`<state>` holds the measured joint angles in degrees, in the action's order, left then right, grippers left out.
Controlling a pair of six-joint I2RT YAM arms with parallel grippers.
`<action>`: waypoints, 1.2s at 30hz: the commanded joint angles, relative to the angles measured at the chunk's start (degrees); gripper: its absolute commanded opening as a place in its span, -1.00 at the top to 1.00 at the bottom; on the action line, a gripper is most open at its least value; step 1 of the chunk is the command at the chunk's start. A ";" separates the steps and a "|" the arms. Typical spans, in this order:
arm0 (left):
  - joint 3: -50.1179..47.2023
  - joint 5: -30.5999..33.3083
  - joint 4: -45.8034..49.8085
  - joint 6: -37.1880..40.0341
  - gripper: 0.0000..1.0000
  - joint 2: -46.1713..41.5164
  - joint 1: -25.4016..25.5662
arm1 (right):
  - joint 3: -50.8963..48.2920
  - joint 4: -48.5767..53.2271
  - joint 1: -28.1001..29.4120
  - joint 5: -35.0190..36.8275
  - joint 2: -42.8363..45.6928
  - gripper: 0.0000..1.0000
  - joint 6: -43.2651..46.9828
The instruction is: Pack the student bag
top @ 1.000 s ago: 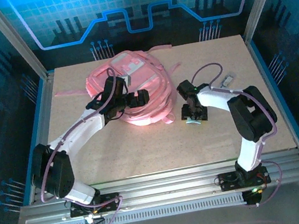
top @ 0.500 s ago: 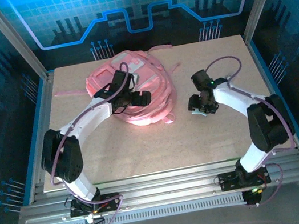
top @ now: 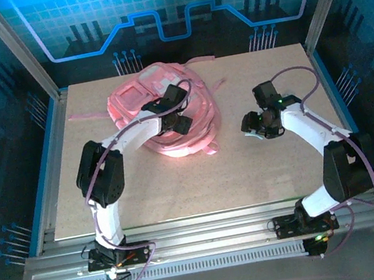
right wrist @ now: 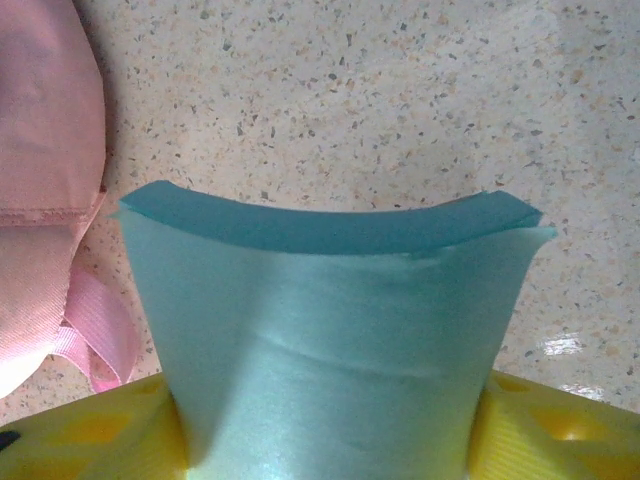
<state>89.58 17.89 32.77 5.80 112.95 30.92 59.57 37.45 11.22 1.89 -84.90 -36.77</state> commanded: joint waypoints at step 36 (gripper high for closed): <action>17.39 -27.12 20.79 -5.13 0.68 0.35 -8.03 | -2.21 -5.45 1.33 -4.94 0.19 -0.16 -0.32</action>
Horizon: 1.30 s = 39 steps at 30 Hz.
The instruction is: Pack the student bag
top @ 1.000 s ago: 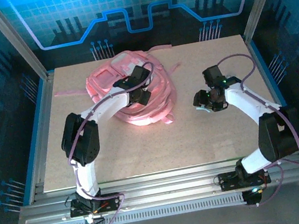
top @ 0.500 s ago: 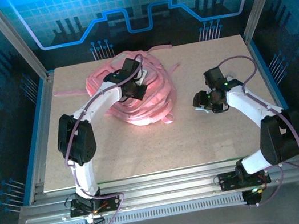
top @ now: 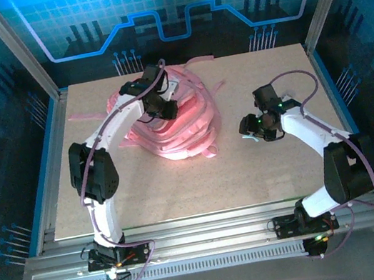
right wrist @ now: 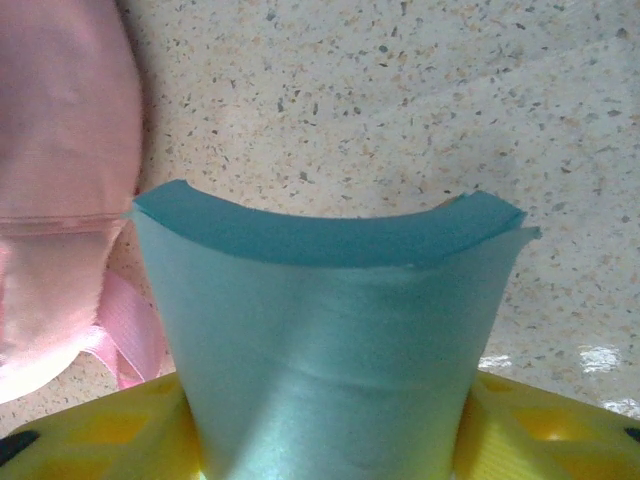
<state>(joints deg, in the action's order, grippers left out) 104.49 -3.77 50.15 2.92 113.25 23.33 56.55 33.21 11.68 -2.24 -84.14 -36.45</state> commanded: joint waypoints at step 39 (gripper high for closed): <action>-13.20 -35.12 -32.19 -34.55 1.00 -13.29 -4.29 | 27.59 -8.54 12.31 -18.10 -16.01 -1.00 -8.13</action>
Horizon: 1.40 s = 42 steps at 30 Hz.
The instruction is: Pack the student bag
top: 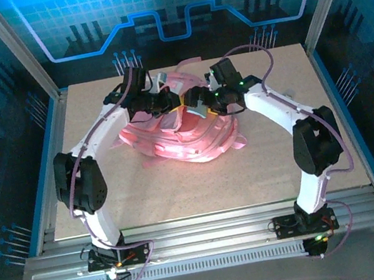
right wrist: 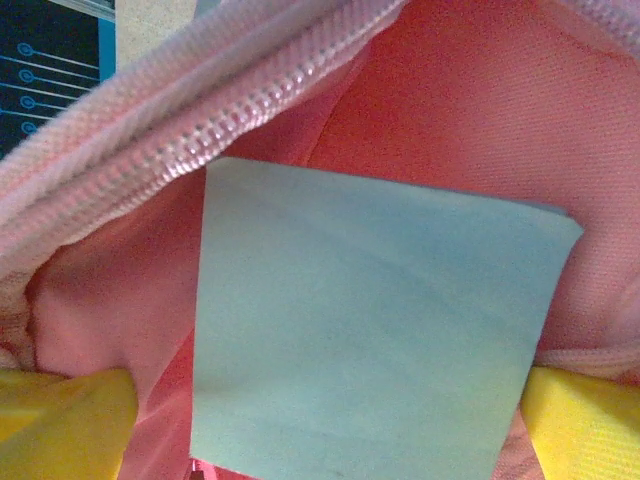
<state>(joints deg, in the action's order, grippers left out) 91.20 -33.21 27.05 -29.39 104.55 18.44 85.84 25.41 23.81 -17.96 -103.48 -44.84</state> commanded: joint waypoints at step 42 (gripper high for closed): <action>-11.89 -5.20 -19.64 -7.96 1.00 -8.35 0.81 | -5.30 20.06 -25.91 21.14 7.49 -1.00 20.79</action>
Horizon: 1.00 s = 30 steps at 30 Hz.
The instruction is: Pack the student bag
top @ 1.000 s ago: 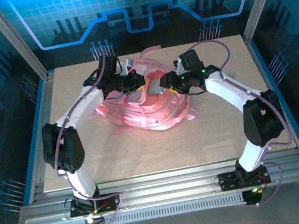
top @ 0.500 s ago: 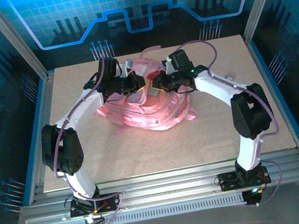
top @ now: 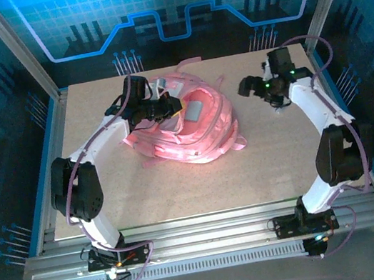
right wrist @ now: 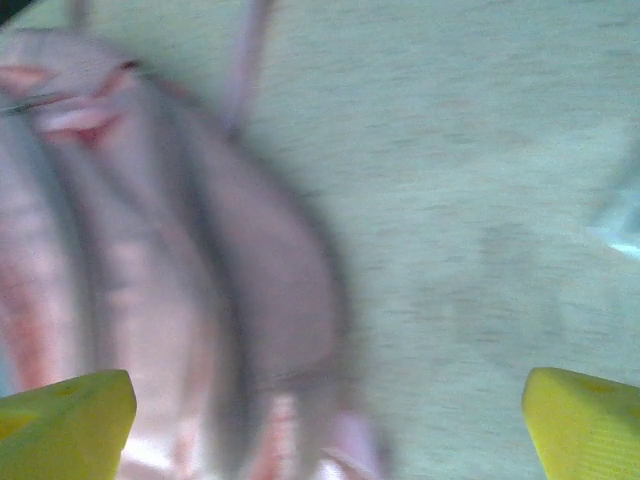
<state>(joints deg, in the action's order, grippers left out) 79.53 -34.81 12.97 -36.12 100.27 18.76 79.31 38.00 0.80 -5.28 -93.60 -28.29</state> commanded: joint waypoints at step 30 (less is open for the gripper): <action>1.36 -4.40 -5.72 -1.83 1.00 -1.39 1.19 | 19.85 6.98 -12.84 8.31 -32.39 -0.45 -4.74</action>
<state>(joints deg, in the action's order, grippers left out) 78.91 -34.85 11.66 -37.12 100.12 19.03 98.15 43.31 -11.33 2.61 -126.19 -33.39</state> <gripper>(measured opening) 0.047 0.754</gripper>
